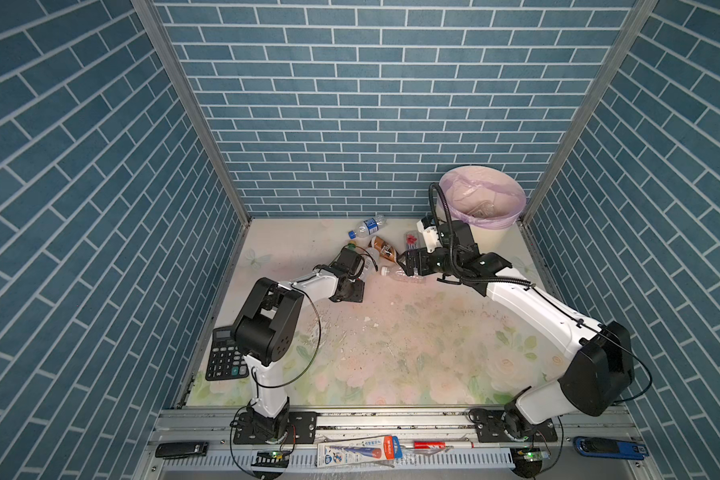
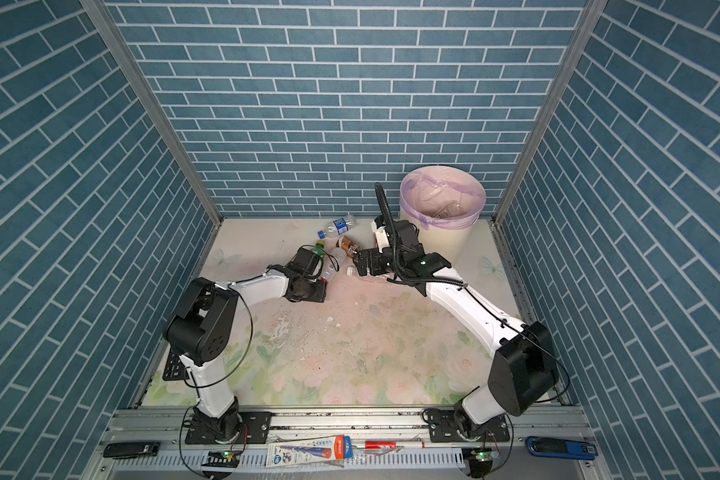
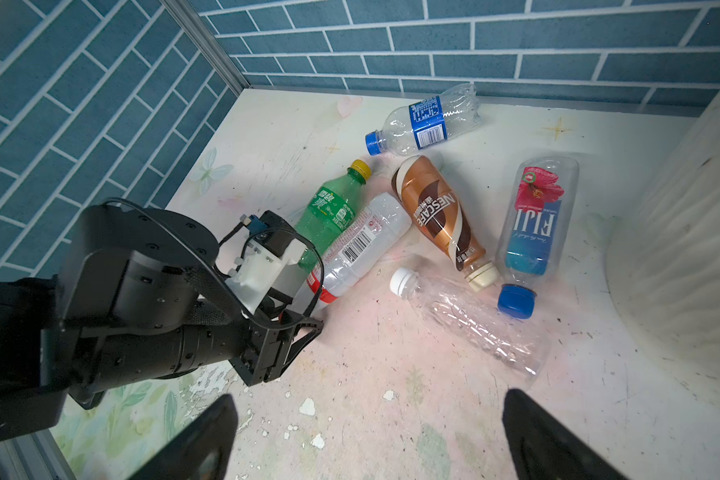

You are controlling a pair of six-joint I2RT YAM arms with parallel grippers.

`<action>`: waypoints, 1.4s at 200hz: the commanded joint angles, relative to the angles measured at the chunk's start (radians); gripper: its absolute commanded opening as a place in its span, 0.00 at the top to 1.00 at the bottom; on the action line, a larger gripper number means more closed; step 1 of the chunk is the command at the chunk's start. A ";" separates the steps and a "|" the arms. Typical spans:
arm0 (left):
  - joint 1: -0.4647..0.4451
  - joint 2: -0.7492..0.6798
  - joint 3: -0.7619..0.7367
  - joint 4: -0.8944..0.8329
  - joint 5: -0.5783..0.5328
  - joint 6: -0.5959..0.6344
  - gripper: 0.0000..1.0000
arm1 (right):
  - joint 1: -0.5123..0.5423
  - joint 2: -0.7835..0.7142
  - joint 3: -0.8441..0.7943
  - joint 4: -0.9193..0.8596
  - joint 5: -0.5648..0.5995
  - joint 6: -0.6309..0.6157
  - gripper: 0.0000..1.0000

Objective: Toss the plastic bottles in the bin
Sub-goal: 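Close the left gripper around the red-capped bottle's neck, then lift the red-capped bottle toward the right gripper while the right gripper approaches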

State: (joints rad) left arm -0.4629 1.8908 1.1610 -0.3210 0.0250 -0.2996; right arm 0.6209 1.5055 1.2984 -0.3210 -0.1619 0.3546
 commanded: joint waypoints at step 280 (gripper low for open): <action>-0.098 -0.375 -0.155 0.260 0.259 -0.102 0.67 | -0.075 0.151 0.103 0.152 -0.184 0.238 0.04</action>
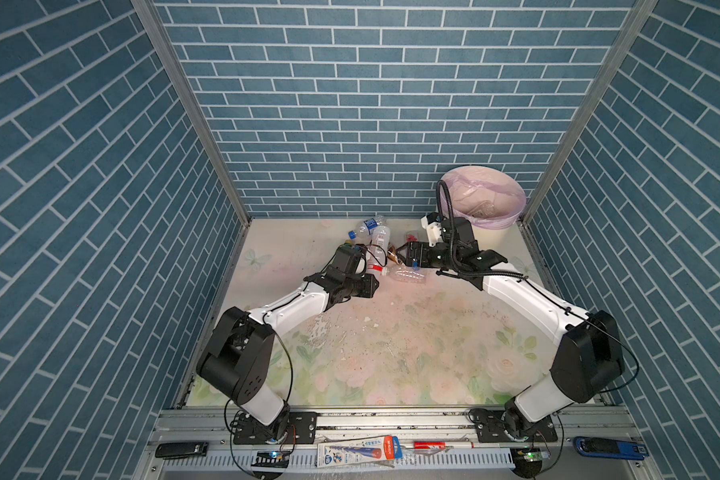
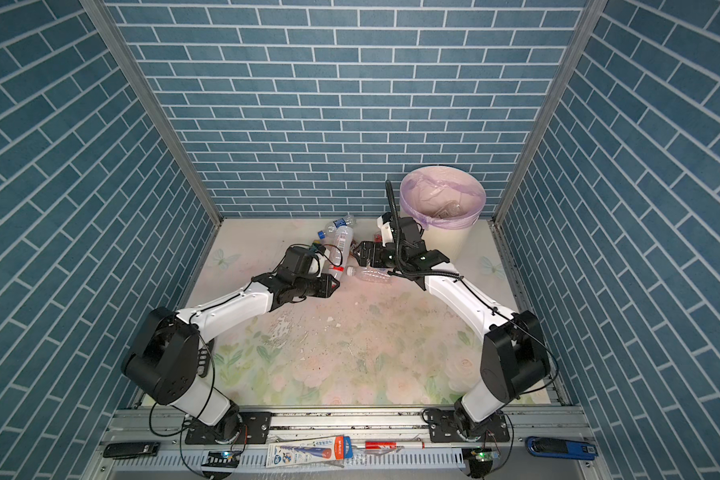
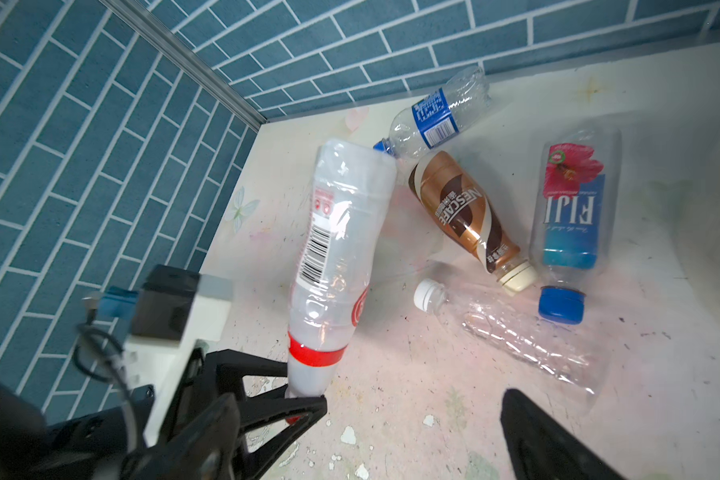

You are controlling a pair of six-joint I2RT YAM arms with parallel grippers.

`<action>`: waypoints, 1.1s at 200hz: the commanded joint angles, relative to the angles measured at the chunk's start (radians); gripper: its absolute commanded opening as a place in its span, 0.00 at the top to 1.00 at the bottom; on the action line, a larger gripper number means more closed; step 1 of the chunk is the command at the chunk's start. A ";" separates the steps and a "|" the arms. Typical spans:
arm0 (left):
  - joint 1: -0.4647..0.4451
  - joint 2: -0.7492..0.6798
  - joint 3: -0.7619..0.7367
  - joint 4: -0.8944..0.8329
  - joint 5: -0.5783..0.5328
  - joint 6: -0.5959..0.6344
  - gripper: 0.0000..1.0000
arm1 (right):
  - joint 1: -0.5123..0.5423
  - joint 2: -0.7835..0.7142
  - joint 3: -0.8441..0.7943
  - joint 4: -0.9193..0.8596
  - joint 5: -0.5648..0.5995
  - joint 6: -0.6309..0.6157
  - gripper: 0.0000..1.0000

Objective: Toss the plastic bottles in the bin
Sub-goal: 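Lift the red-capped bottle toward the right gripper while the right gripper approaches, then close the right gripper on the red-capped bottle's base held by the left gripper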

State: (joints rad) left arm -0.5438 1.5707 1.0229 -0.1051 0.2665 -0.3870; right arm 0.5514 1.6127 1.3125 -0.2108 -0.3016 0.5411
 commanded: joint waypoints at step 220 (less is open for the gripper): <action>-0.101 -0.139 0.020 0.065 0.041 0.036 0.64 | -0.009 0.156 0.267 0.098 -0.103 0.138 0.48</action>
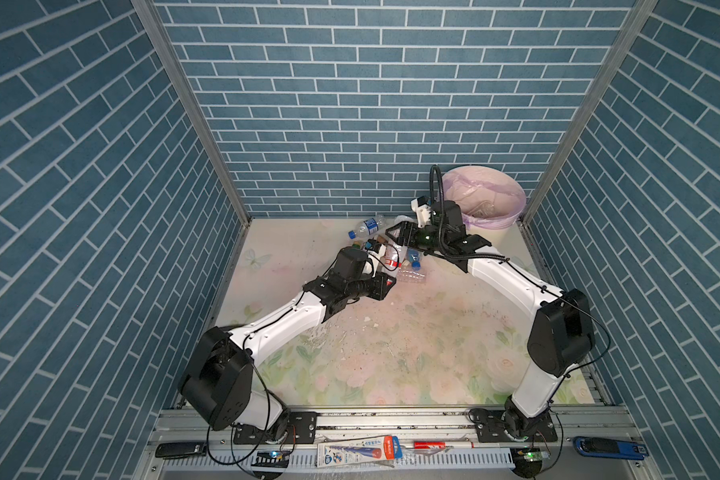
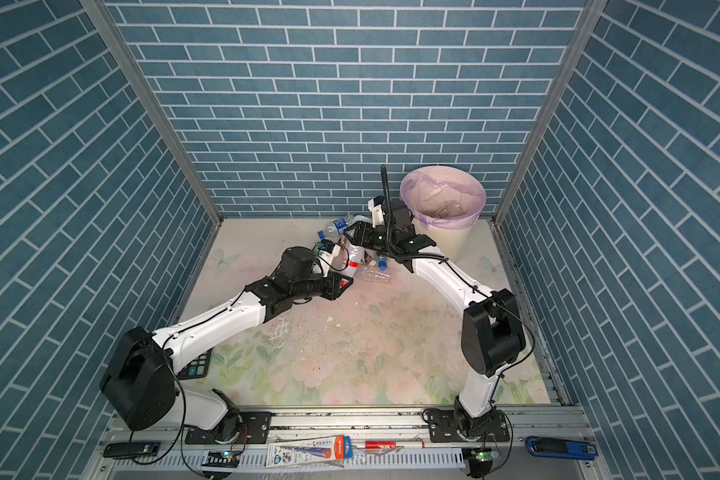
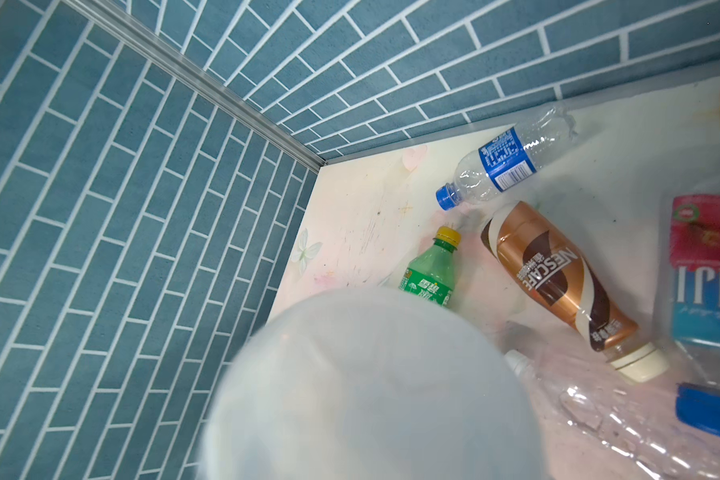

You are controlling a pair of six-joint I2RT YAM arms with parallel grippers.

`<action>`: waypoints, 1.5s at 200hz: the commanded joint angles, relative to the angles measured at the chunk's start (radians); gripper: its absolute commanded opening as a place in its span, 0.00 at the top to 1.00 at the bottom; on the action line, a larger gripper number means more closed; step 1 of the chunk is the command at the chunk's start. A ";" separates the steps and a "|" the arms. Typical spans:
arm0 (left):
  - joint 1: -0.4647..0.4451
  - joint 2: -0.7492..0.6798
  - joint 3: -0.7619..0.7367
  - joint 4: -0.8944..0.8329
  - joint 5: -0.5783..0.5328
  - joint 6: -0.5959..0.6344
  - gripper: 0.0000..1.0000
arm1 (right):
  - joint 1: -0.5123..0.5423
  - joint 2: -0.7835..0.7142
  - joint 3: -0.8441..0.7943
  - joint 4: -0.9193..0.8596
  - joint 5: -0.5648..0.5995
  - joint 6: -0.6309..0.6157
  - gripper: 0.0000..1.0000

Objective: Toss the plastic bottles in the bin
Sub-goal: 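Close the right gripper on the red-capped bottle's base held by the left gripper, then carry the red-capped bottle over the bin with the right gripper, then open the right gripper over the bin to drop the red-capped bottle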

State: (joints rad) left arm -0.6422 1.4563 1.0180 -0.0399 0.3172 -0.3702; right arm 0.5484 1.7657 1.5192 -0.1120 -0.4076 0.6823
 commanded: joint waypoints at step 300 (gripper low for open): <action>-0.005 0.047 0.440 0.045 0.044 0.024 0.01 | -0.367 -0.020 0.736 -0.241 0.608 -0.576 0.80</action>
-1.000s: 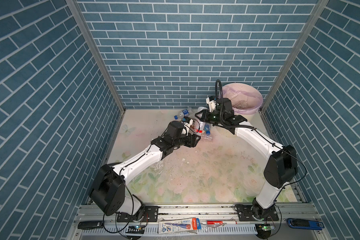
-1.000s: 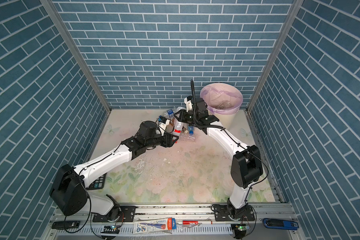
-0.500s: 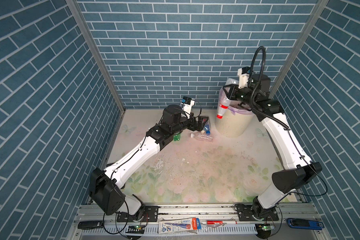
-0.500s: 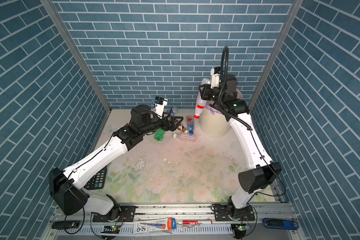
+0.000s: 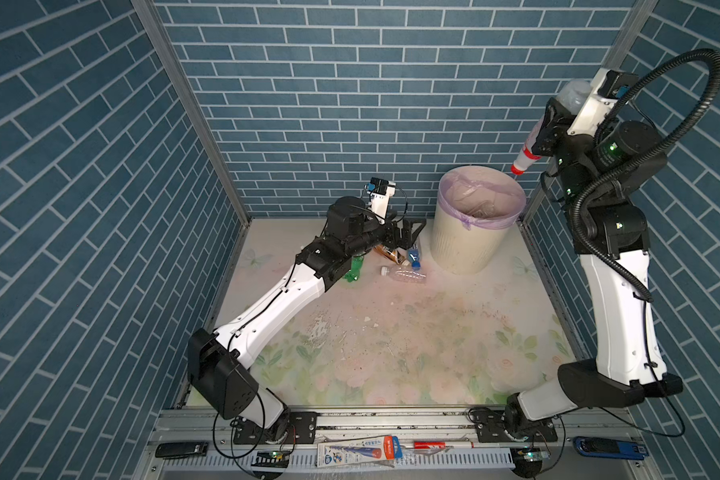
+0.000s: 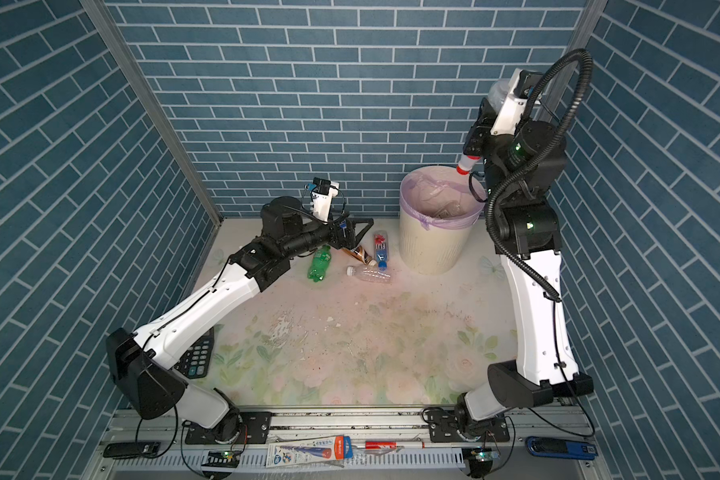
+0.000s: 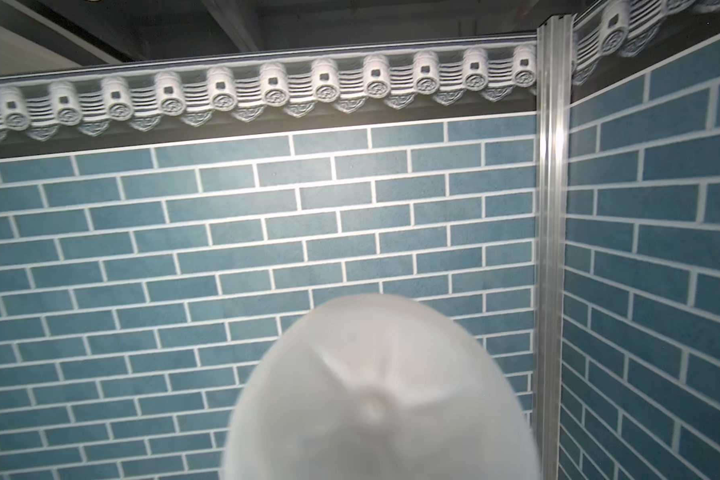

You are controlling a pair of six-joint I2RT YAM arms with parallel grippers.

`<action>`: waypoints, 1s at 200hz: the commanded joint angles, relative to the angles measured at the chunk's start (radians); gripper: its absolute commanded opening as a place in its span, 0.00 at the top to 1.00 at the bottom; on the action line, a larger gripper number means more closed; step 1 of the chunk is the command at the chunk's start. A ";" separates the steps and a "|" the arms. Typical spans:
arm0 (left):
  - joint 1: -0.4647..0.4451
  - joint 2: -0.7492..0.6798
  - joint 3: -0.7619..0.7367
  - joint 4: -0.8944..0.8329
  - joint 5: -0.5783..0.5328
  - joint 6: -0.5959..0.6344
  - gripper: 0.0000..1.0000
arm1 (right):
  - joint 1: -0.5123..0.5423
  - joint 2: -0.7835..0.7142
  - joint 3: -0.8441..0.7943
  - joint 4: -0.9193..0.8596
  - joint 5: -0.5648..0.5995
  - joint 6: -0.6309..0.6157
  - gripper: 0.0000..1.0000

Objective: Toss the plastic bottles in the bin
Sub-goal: 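Open the right gripper over the bin to drop the red-capped bottle, then lower the left gripper onto the green yellow-capped soda bottle while the right gripper returns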

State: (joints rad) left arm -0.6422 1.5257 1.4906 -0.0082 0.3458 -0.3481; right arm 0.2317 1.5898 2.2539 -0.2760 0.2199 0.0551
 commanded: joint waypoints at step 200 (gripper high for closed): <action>0.029 -0.019 -0.114 -0.125 -0.084 -0.027 0.01 | -0.030 0.031 -0.298 -0.161 -0.223 0.204 0.01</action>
State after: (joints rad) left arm -0.6373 1.4982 1.3914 -0.0616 0.3130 -0.3717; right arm 0.1696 1.6405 1.9965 -0.4328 0.0532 0.2317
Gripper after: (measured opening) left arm 0.994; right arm 0.993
